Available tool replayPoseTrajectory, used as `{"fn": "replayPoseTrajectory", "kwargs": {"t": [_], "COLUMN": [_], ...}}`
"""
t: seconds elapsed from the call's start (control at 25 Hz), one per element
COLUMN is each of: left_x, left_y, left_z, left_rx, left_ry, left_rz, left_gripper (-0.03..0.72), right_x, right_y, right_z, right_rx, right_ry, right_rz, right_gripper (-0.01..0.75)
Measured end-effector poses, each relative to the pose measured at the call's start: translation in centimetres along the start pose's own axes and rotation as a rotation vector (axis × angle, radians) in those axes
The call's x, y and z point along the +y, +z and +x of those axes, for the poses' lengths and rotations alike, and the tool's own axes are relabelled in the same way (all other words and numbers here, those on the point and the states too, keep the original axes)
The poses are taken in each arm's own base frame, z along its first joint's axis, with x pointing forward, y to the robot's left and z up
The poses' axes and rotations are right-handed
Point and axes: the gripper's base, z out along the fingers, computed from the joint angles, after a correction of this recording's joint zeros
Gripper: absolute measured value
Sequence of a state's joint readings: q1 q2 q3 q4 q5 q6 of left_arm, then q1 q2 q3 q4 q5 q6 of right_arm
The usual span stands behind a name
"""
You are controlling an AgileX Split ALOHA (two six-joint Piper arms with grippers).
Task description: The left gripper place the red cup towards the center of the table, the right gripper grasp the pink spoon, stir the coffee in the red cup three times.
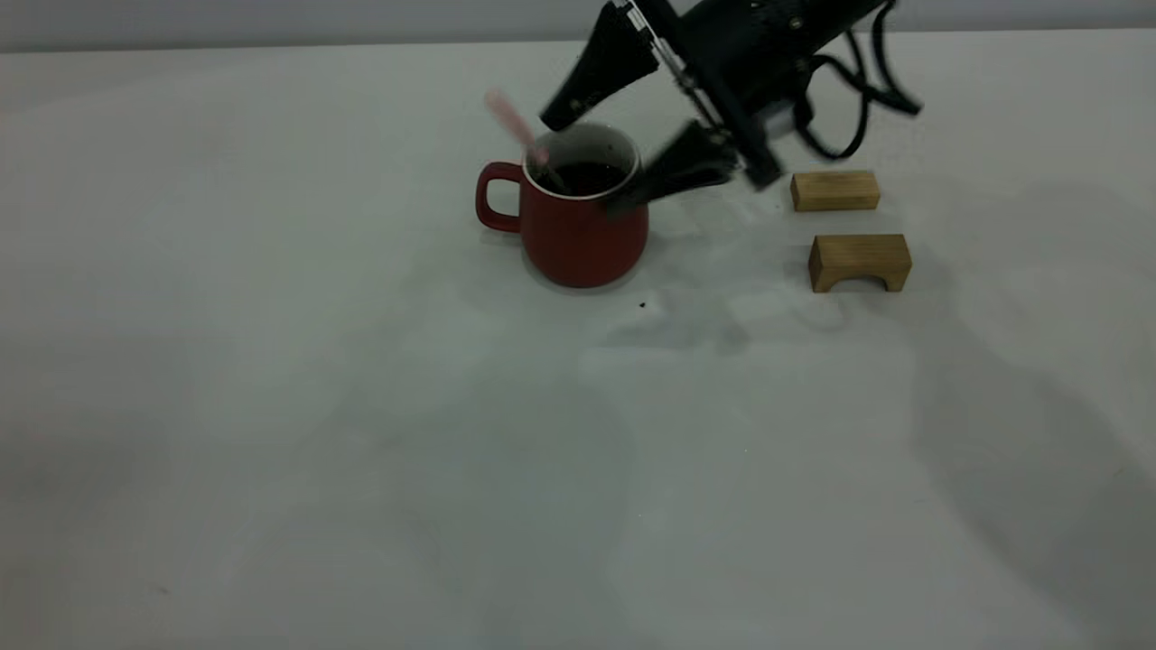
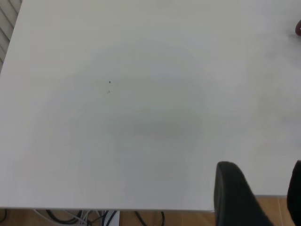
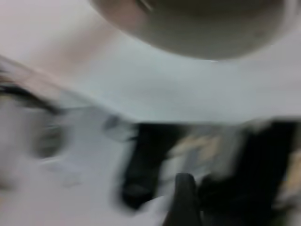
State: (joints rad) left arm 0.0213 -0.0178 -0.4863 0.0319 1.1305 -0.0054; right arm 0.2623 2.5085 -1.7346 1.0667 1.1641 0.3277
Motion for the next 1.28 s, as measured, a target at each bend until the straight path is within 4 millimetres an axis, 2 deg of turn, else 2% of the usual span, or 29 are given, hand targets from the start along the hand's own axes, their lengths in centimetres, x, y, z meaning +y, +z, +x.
{"fn": "replayPoseTrajectory", "kwargs": {"t": [0.12, 0.28, 0.56, 0.68, 0.88, 0.96, 1.04, 1.12, 1.2, 1.28], "left_x": [0.0, 0.0, 0.0, 0.0, 0.0, 0.0, 0.0, 0.0, 0.0, 0.0], "left_y": [0.0, 0.0, 0.0, 0.0, 0.0, 0.0, 0.0, 0.0, 0.0, 0.0], "left_z": [0.0, 0.0, 0.0, 0.0, 0.0, 0.0, 0.0, 0.0, 0.0, 0.0], "left_rx": [0.000, 0.000, 0.000, 0.000, 0.000, 0.000, 0.000, 0.000, 0.000, 0.000], "left_ry": [0.000, 0.000, 0.000, 0.000, 0.000, 0.000, 0.000, 0.000, 0.000, 0.000], "left_rz": [0.000, 0.000, 0.000, 0.000, 0.000, 0.000, 0.000, 0.000, 0.000, 0.000], "left_gripper": [0.355, 0.355, 0.355, 0.355, 0.355, 0.355, 0.355, 0.355, 0.355, 0.355], "right_x": [0.2, 1.2, 4.5, 5.0, 4.8, 4.1, 2.5, 0.2, -2.7, -5.7], "right_y": [-2.0, -5.8, -15.2, -19.1, -23.9, -25.7, -26.6, -26.9, -26.4, -26.2], "right_z": [1.1, 3.4, 12.0, 15.6, 20.9, 23.4, 25.1, 26.6, 27.6, 29.4], "right_rx": [-0.083, -0.216, -0.529, -0.670, -0.864, -0.938, -0.963, -0.968, -0.935, -0.932], "right_ry": [-0.211, -0.419, -0.860, -0.927, -0.993, -1.022, -1.028, -1.026, -1.014, -1.014], "right_rz": [0.162, 0.351, 0.644, 0.711, 0.775, 0.795, 0.832, 0.867, 0.891, 0.884], "right_gripper": [0.669, 0.564, 0.354, 0.273, 0.184, 0.176, 0.176, 0.176, 0.176, 0.176]}}
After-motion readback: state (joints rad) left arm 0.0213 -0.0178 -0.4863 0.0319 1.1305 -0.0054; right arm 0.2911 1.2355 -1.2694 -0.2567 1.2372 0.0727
